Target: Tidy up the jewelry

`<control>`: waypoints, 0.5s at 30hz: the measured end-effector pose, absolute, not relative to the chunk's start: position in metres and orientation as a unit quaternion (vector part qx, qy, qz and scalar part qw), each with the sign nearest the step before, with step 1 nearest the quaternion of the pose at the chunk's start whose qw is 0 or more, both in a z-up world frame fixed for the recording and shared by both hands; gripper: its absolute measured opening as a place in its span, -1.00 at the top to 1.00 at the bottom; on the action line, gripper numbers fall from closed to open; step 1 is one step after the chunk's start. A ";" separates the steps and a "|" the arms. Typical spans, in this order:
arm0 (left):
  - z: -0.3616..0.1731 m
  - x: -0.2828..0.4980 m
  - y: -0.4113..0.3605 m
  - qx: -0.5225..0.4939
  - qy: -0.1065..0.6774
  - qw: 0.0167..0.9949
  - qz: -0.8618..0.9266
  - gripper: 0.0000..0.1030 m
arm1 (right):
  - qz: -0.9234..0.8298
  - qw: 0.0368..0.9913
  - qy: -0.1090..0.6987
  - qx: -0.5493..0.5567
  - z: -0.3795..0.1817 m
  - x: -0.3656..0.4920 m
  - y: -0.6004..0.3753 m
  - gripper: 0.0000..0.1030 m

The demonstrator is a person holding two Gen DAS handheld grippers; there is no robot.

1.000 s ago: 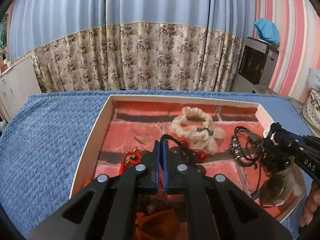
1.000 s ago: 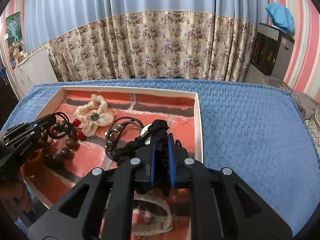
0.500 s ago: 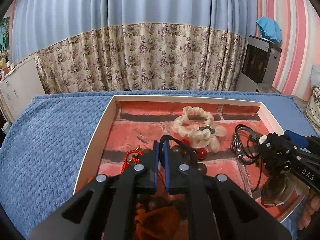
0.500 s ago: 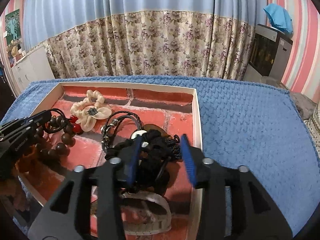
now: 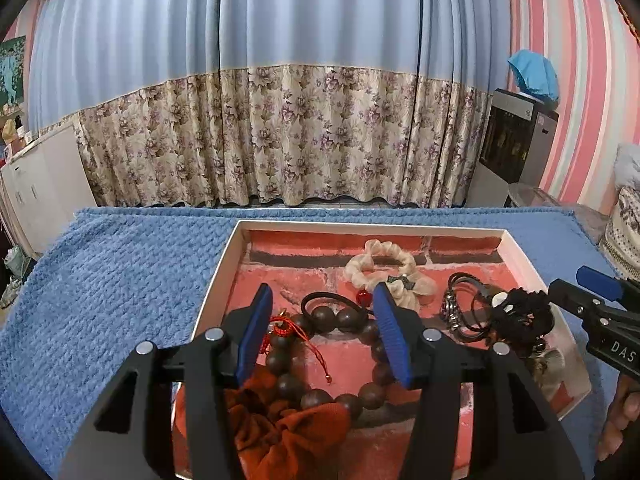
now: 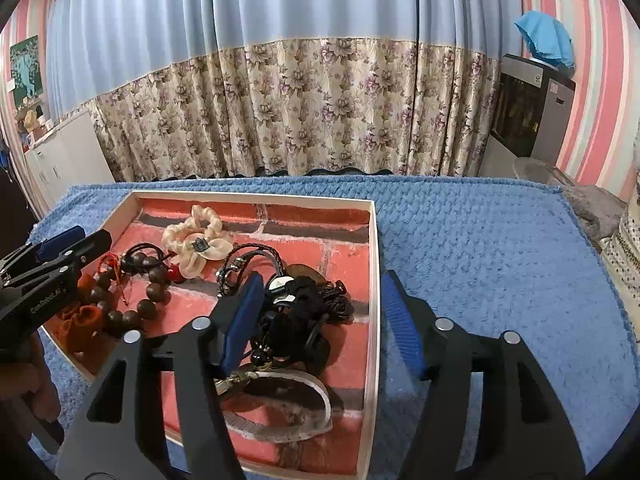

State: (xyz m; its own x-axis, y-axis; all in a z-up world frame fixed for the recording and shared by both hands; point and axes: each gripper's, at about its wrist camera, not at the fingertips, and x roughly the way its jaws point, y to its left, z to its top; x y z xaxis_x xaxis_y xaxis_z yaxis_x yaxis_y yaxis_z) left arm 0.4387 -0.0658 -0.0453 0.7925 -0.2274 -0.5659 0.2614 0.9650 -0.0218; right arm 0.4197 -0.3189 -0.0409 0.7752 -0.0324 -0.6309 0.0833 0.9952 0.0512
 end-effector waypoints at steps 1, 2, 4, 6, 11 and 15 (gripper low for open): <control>-0.043 0.436 -0.065 0.029 0.292 0.947 -0.128 -0.03 | -0.031 0.942 0.331 0.036 -0.038 0.417 -0.318 -0.25; -0.041 0.434 -0.065 0.029 0.291 0.948 -0.128 -0.03 | -0.031 0.943 0.329 0.035 -0.036 0.414 -0.317 -0.27; -0.036 0.428 -0.063 0.030 0.287 0.949 -0.129 -0.14 | -0.030 0.944 0.326 0.034 -0.030 0.408 -0.316 -0.35; -0.029 0.419 -0.061 0.032 0.278 0.951 -0.129 -0.26 | -0.031 0.947 0.319 0.033 -0.024 0.400 -0.315 -0.47; -0.008 0.388 -0.047 0.015 0.257 0.957 -0.131 -0.43 | -0.053 0.952 0.301 0.032 -0.002 0.365 -0.312 -0.77; 0.005 0.351 -0.041 0.031 0.230 0.965 -0.120 -0.78 | -0.051 0.957 0.283 0.021 0.011 0.332 -0.306 -0.82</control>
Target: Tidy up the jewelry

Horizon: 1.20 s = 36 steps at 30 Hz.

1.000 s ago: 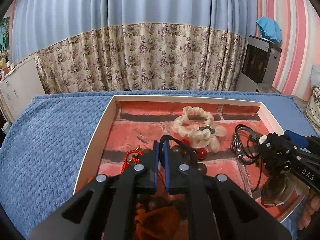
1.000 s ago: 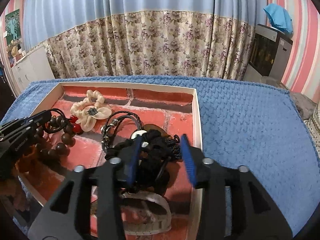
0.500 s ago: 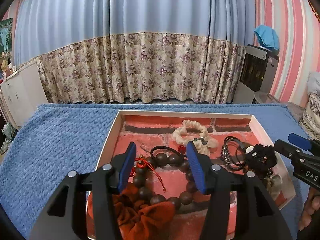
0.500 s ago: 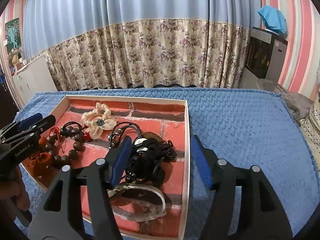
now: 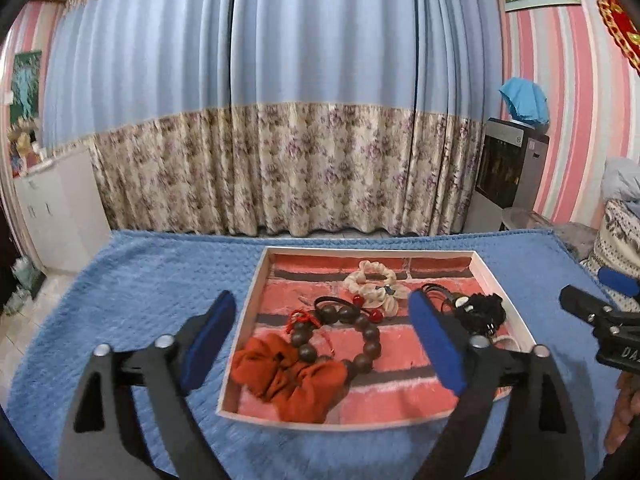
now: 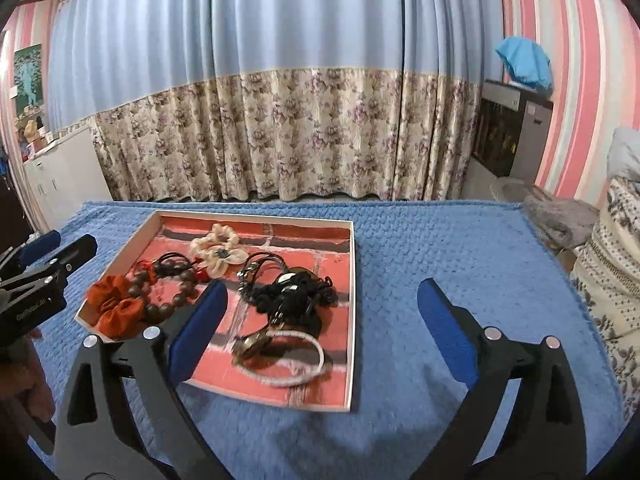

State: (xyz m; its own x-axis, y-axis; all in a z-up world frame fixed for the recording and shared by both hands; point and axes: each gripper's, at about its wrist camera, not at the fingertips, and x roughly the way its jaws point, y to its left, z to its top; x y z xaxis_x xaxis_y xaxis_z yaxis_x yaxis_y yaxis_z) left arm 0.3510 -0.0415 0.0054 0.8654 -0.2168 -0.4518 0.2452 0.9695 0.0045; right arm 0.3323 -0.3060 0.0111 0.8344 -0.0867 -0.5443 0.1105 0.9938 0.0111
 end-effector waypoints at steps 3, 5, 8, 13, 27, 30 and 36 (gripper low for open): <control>0.009 0.325 -0.035 0.033 0.220 0.967 -0.120 -0.91 | -0.051 0.961 0.273 0.015 0.018 0.304 -0.302 -0.84; 0.009 0.309 -0.030 0.033 0.217 0.969 -0.112 -0.91 | -0.049 0.961 0.271 0.013 0.018 0.289 -0.300 -0.84; 0.008 0.284 -0.025 0.034 0.213 0.971 -0.102 -0.92 | -0.050 0.962 0.269 0.004 0.018 0.269 -0.293 -0.84; 0.004 0.245 -0.021 0.040 0.213 0.970 -0.106 -0.92 | -0.047 0.962 0.268 0.004 0.021 0.230 -0.283 -0.86; -0.022 0.137 0.016 0.018 0.214 0.974 -0.076 -0.92 | -0.053 0.968 0.247 0.009 -0.001 0.111 -0.270 -0.91; -0.029 0.119 0.021 0.011 0.215 0.973 -0.076 -0.92 | -0.056 0.968 0.245 0.019 -0.011 0.093 -0.270 -0.91; -0.039 0.096 0.022 0.017 0.191 0.980 -0.053 -0.92 | -0.058 0.971 0.229 0.033 -0.025 0.076 -0.269 -0.91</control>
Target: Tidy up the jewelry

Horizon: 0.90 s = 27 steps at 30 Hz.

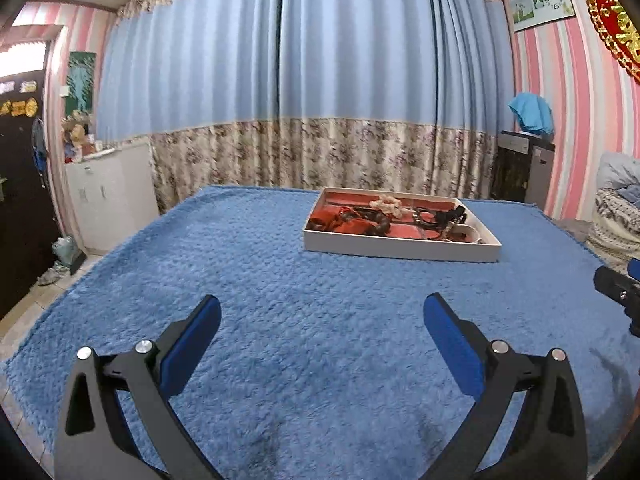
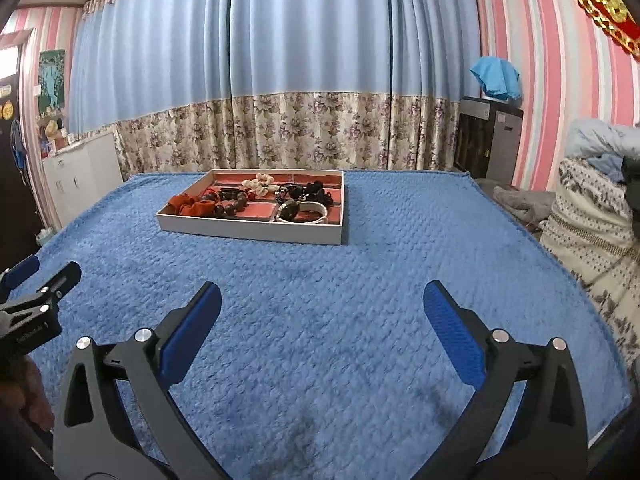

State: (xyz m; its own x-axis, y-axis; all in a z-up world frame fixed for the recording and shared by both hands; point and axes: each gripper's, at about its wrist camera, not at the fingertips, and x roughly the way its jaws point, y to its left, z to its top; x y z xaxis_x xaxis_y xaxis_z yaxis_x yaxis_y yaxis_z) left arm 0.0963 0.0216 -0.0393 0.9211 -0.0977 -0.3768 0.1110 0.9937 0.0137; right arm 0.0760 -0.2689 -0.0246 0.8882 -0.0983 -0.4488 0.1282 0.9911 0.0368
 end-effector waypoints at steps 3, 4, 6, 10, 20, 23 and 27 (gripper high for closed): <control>-0.041 0.090 0.022 0.028 0.181 0.982 -0.048 -0.92 | -0.058 0.971 0.228 0.032 -0.031 0.072 -0.268 -0.91; -0.041 0.089 0.023 0.026 0.180 0.982 -0.048 -0.92 | -0.058 0.972 0.226 0.033 -0.034 0.070 -0.268 -0.91; -0.041 0.087 0.024 0.027 0.176 0.983 -0.048 -0.92 | -0.058 0.973 0.222 0.032 -0.038 0.068 -0.268 -0.91; -0.044 0.089 0.025 0.029 0.175 0.983 -0.048 -0.92 | -0.052 0.975 0.215 0.034 -0.043 0.066 -0.272 -0.91; -0.049 0.089 0.022 0.025 0.173 0.983 -0.057 -0.92 | -0.045 0.976 0.211 0.034 -0.049 0.064 -0.273 -0.91; -0.049 0.088 0.021 0.024 0.174 0.983 -0.060 -0.92 | -0.045 0.976 0.211 0.034 -0.049 0.065 -0.273 -0.91; -0.050 0.087 0.019 0.026 0.174 0.982 -0.062 -0.92 | -0.047 0.976 0.211 0.033 -0.049 0.065 -0.274 -0.91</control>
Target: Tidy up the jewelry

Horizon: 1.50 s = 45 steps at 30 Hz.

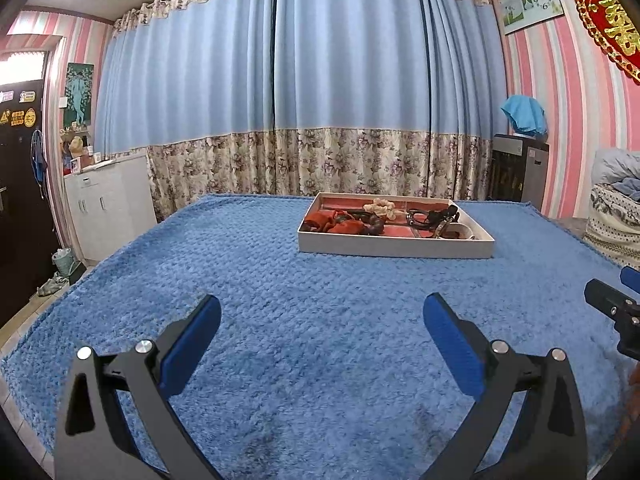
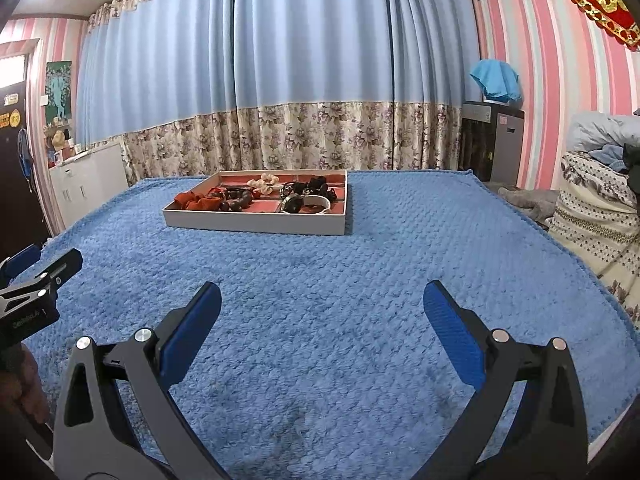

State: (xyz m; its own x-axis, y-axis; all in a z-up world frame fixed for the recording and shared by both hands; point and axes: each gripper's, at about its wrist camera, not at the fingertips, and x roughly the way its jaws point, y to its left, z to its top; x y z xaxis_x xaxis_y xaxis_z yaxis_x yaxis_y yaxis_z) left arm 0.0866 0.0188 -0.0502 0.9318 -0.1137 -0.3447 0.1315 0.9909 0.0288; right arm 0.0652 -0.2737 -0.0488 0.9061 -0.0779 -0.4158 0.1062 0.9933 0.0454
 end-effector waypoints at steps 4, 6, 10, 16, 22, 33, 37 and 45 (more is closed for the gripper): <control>-0.050 0.086 0.018 0.026 0.173 0.982 -0.064 -0.92 | -0.047 0.976 0.209 0.032 -0.046 0.065 -0.274 -0.91; -0.049 0.085 0.017 0.024 0.170 0.983 -0.063 -0.92 | -0.046 0.977 0.208 0.031 -0.045 0.065 -0.273 -0.91; -0.048 0.086 0.017 0.021 0.166 0.984 -0.062 -0.92 | -0.047 0.977 0.204 0.030 -0.043 0.065 -0.273 -0.91; -0.039 0.083 0.017 0.024 0.158 0.985 -0.062 -0.92 | -0.048 0.979 0.197 0.023 -0.031 0.065 -0.272 -0.91; -0.019 0.086 0.018 0.024 0.150 0.987 -0.052 -0.92 | -0.045 0.982 0.180 0.016 -0.007 0.065 -0.269 -0.91; 0.011 0.084 0.020 0.023 0.136 0.989 -0.047 -0.92 | -0.053 0.985 0.166 0.006 0.017 0.063 -0.268 -0.91; 0.014 0.081 0.019 0.025 0.131 0.990 -0.048 -0.92 | -0.052 0.985 0.162 0.007 0.021 0.061 -0.268 -0.91; 0.014 0.078 0.018 0.026 0.133 0.990 -0.049 -0.92 | -0.050 0.985 0.164 0.006 0.022 0.061 -0.268 -0.91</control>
